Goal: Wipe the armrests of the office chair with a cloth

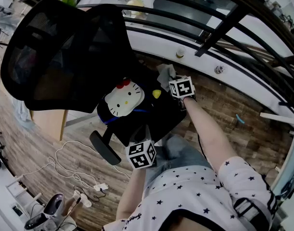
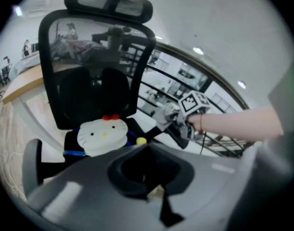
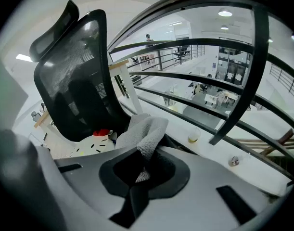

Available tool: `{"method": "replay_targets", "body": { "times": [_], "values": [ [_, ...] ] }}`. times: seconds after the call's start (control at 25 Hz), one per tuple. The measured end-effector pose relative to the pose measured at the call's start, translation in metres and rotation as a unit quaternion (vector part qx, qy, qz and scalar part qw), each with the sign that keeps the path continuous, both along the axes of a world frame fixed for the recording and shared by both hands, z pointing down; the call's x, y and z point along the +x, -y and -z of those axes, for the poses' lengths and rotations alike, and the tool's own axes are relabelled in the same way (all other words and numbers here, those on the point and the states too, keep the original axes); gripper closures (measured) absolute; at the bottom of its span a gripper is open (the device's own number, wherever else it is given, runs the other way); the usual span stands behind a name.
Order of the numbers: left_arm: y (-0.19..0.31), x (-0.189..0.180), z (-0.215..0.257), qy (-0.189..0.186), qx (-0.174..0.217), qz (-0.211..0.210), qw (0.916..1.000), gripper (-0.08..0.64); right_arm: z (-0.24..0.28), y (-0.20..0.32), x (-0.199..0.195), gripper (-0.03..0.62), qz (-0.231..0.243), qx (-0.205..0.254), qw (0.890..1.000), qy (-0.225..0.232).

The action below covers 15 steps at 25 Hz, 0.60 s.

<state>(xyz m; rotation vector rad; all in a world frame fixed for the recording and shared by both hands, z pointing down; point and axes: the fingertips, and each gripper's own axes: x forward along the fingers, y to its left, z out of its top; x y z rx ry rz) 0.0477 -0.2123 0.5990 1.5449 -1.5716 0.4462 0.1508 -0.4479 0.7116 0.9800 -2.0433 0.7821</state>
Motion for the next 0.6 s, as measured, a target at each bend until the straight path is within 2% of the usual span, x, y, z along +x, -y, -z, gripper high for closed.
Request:
{"method": "replay_targets", "body": {
  "times": [0.6],
  "values": [
    [-0.02,0.015,0.004,0.0,0.005,-0.021,0.9998,0.554,0.0,-0.032,0.035,0.563,-0.011,0.005,1.0,-0.011]
  ]
}}
